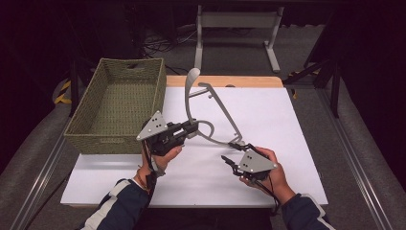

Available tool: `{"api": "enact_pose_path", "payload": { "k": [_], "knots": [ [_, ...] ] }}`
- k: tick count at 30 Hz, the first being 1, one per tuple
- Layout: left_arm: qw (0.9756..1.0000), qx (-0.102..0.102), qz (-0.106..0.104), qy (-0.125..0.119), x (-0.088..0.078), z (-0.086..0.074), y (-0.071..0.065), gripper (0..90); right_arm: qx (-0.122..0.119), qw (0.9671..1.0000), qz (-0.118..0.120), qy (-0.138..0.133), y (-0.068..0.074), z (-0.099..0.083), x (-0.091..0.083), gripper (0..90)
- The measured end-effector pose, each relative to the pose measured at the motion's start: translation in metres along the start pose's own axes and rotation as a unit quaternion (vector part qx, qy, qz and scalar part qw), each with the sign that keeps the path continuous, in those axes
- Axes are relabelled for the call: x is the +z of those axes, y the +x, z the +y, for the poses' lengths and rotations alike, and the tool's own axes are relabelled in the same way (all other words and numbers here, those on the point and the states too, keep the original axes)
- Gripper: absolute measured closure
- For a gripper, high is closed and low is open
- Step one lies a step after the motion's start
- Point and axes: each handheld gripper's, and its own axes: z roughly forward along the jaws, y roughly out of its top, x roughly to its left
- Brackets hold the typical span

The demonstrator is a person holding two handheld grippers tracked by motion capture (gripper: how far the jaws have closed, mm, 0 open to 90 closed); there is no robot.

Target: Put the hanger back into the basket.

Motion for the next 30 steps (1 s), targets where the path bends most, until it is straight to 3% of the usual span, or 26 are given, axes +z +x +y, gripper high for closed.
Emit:
{"api": "enact_pose_path", "payload": {
  "k": [6,10,18,22,30],
  "knots": [
    [0.9988,0.037,0.024,-0.02,-0.003,0.022,0.003,80.5,0.015,0.9997,0.004,0.019,0.0,-0.014,-0.009,49.7],
    [0.9981,0.045,0.032,-0.027,-0.006,0.033,0.006,80.5,0.023,0.9995,0.008,0.021,-0.001,-0.018,-0.012,48.9],
    [0.9932,0.078,0.073,-0.046,-0.027,0.059,0.015,80.5,0.033,0.9989,0.018,0.029,0.0,-0.024,-0.015,47.0],
    [0.9896,0.085,0.103,-0.054,-0.043,0.068,0.025,80.5,0.032,0.9986,0.025,0.035,0.001,-0.024,-0.012,46.4],
    [0.9852,0.085,0.134,-0.065,-0.066,0.08,0.041,80.6,0.025,0.9975,0.044,0.049,0.007,-0.027,-0.005,45.6]
  ]
}}
